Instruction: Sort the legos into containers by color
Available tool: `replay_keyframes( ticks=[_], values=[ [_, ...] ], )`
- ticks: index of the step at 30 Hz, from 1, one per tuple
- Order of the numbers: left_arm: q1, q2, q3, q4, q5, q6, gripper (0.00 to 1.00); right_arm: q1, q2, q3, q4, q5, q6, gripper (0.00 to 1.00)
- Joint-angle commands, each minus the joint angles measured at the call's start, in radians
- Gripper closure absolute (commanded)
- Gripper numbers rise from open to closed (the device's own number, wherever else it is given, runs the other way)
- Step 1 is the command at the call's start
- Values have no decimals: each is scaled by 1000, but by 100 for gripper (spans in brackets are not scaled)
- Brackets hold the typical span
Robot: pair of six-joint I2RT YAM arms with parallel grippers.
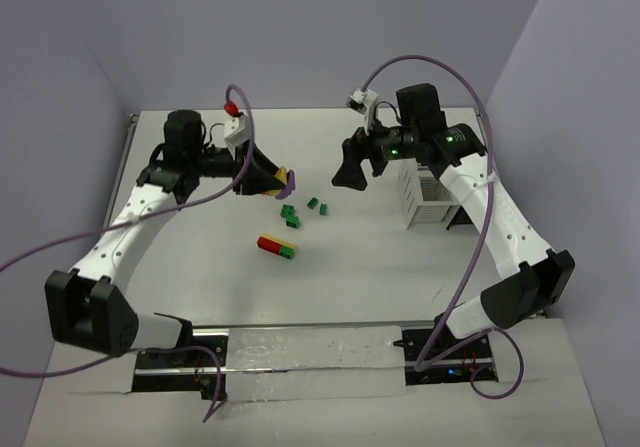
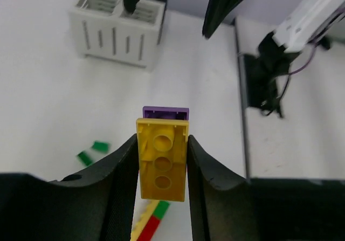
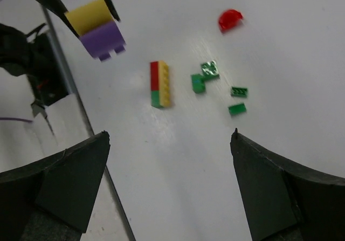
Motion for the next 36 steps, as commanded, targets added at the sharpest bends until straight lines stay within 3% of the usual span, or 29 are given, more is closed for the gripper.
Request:
replay_keyframes(
  ticks=[1, 4, 10, 29, 32, 36],
  values=[
    [6, -47, -203, 1012, 69, -1062, 100, 64, -40, 90, 10, -82, 35, 0],
    [-2, -61, -236, 1083, 12, -1144, 100, 94, -30, 94, 31, -127, 61, 0],
    [-17, -71, -246, 1117, 10, -1173, 100, 151, 13, 119, 11, -181, 74, 0],
    [-76, -50, -248, 1089, 10, -1109, 100, 173, 116, 177, 40, -352, 175, 2],
    [-82, -46, -247, 1083, 9, -1100, 100, 179, 126, 186, 38, -343, 175, 7],
    [-91, -39, -239, 1063, 7, -1084, 100, 181, 136, 193, 37, -341, 179, 23]
  ],
)
